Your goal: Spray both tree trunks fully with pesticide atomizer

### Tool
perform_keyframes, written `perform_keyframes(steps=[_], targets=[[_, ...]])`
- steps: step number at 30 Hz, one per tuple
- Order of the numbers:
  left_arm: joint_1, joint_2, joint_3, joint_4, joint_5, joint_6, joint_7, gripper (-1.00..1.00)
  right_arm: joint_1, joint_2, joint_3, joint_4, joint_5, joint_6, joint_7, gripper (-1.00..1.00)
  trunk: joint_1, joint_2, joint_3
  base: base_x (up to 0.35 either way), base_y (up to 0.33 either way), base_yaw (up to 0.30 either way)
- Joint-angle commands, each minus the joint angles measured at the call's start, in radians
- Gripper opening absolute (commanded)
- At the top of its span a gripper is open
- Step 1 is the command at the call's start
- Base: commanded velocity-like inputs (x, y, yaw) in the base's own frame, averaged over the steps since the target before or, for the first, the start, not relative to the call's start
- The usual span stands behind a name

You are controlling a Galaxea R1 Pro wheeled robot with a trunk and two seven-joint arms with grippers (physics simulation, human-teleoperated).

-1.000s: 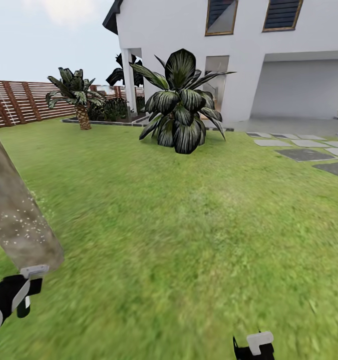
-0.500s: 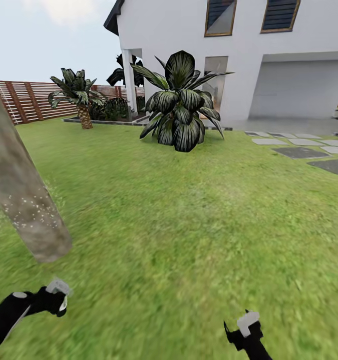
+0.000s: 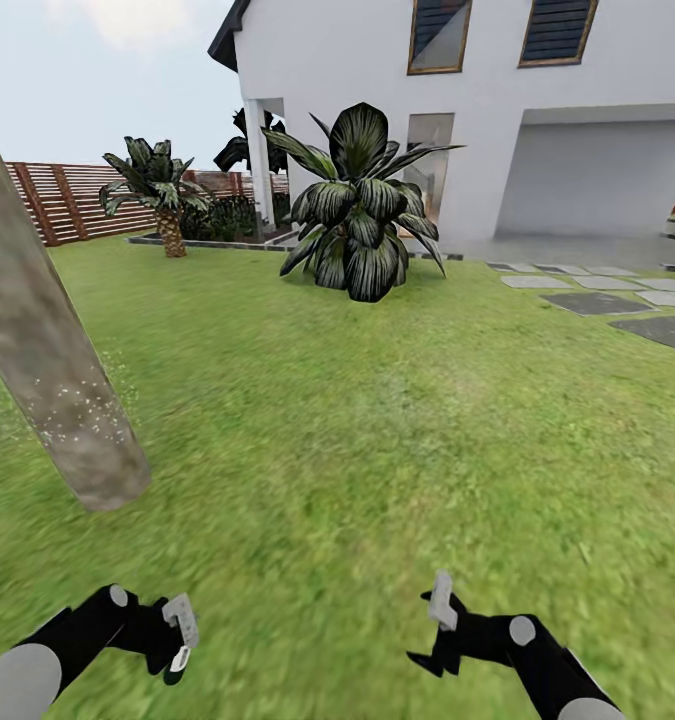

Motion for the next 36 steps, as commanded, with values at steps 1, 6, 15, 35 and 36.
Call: perform_keyframes(steps=[1,6,15,35,36], targets=[[0.000,-0.001,-0.001,-0.003,-0.005,0.004,-0.006,-1.00,-0.001,0.005,-0.007,0.000,0.008,-0.006,0.005,1.00,0.000,0.000,-0.001,0.000,0.000,0.000],[0.000,-0.018,-0.008,-0.005,-0.007,-0.005,-0.063,-1.00,-0.001,0.057,-0.005,-0.002,0.010,-0.006,0.009,-1.00,0.000,0.000,-0.001,0.000,0.000,0.000],[0.001,-0.060,-0.015,-0.045,-0.013,0.002,-0.152,-1.00,-0.001,0.080,0.168,-0.018,0.012,-0.005,0.014,-1.00,0.000,0.000,-0.001,0.000,0.000,0.000],[-0.007,-0.185,-0.017,-0.058,-0.095,0.001,-0.142,-1.00,-0.018,0.157,0.176,-0.054,0.008,-0.005,0.020,-1.00,0.000,0.000,-0.001,0.000,0.000,0.000],[-0.006,-0.186,-0.017,-0.061,-0.100,0.000,-0.135,-1.00,-0.018,0.157,0.176,-0.054,0.008,-0.005,0.020,-1.00,0.000,0.000,-0.001,0.000,0.000,0.000]])
